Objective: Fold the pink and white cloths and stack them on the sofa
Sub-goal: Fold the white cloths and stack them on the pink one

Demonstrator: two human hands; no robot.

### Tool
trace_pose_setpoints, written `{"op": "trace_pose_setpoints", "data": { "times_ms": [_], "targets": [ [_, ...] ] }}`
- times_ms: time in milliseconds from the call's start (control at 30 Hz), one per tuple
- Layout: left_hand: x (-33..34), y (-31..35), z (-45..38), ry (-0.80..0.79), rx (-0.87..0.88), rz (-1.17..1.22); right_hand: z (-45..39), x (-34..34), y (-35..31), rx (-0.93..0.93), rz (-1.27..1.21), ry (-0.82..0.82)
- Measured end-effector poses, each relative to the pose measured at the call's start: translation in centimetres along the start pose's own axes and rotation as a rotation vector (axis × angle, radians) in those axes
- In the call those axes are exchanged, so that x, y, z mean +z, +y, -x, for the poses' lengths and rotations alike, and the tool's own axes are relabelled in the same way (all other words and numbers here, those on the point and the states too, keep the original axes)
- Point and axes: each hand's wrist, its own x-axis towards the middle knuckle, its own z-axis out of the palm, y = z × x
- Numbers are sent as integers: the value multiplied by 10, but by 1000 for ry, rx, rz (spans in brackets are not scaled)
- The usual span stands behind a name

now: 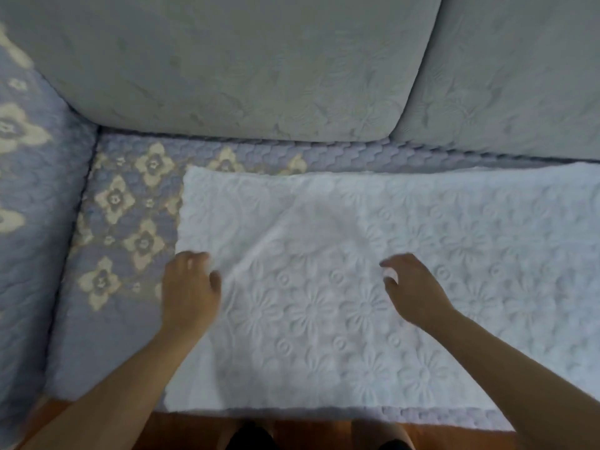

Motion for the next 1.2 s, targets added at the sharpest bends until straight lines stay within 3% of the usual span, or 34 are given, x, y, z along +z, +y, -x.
{"op": "trace_pose_setpoints", "data": {
  "times_ms": [67, 167, 367, 467, 533, 667, 800, 1100, 1200],
  "targets": [
    [7, 50, -41, 94, 286, 16, -41, -13, -4, -170, 73, 116],
    [20, 99, -119, 136, 451, -51, -113, -27, -14, -336, 151, 317],
    [25, 57, -212, 176, 746, -446, -203, -20, -4, -371, 352, 360],
    [18, 52, -216, 244, 637, -429, -211, -22, -2, -357, 342, 395],
    [20, 71, -206, 296, 564, -377, -210, -26, -2, -445, 390, 453],
    [31, 121, -179, 247, 645, -231, -215, -27, -1, -660, 498, 427],
    [45, 135, -179, 180, 627, -177, -223, -32, -2, -712, 456, 477],
    [36, 143, -191, 170, 763, -205, -221, -32, -9, -805, 532, 470],
    [41, 144, -197, 147, 674, -92, -222, -32, -17, -804, 485, 413]
  ]
}}
